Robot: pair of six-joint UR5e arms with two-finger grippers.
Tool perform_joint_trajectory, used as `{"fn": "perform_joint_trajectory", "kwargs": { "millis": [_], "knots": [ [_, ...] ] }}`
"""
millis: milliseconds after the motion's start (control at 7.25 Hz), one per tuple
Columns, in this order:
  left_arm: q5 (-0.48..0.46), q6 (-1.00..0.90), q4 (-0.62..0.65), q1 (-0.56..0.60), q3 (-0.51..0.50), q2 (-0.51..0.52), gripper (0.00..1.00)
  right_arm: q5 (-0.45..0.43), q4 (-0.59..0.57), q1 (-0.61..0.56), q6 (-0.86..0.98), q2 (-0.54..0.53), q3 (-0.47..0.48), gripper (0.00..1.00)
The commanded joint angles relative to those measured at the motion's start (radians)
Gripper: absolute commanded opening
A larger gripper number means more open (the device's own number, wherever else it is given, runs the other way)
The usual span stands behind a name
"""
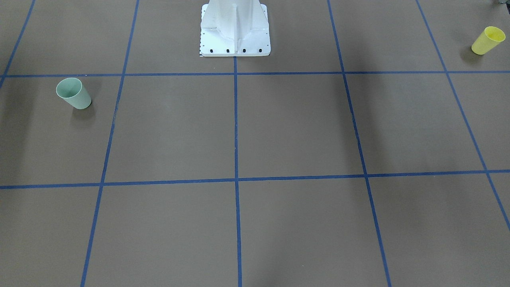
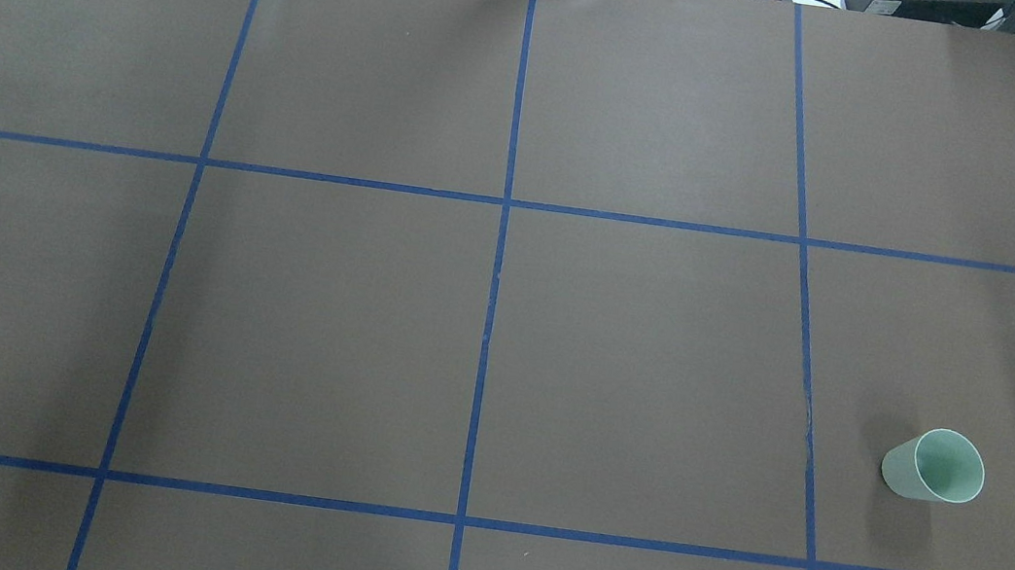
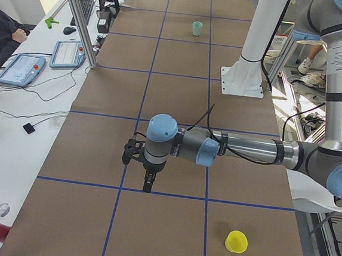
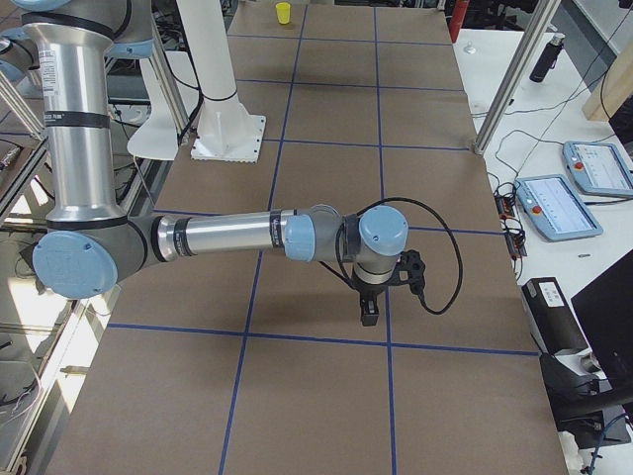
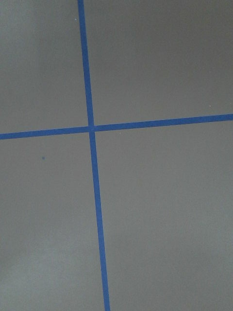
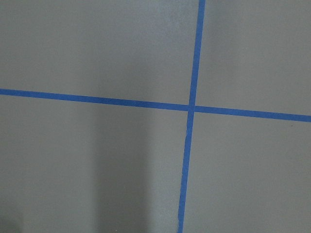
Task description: Transfer and stack yellow cup on green cup
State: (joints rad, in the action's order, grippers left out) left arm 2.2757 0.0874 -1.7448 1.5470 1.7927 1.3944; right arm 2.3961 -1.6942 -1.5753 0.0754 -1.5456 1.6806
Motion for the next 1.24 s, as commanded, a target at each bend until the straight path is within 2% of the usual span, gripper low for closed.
{"fn": "perform_joint_trajectory", "kwargs": {
  "millis": [0, 276, 552, 690, 966, 1103],
  "knots": [
    [-0.001, 0.000, 0.001, -0.001, 0.001, 0.000, 1.00, 0.005, 0.001, -0.003, 0.001, 0.004, 0.013, 0.99],
    [0.005, 0.003, 0.002, -0.001, -0.001, 0.000, 1.00, 0.002, 0.001, -0.003, 0.000, -0.001, 0.022, 0.99],
    [-0.031, 0.146, 0.002, -0.024, 0.010, 0.023, 1.00, -0.003, 0.002, -0.003, 0.001, 0.002, 0.037, 0.99],
    [-0.188, 0.196, 0.031, -0.065, 0.057, 0.018, 1.00, -0.011, -0.002, -0.003, -0.002, 0.008, 0.079, 0.99],
    [-0.458, 0.378, 0.372, -0.235, 0.297, 0.021, 1.00, -0.011, -0.008, -0.003, -0.002, -0.031, 0.126, 0.99],
    [-0.630, 0.520, 0.487, -0.311, 0.363, 0.021, 1.00, -0.011, -0.010, -0.003, -0.002, -0.053, 0.151, 0.99]
  ]
}}
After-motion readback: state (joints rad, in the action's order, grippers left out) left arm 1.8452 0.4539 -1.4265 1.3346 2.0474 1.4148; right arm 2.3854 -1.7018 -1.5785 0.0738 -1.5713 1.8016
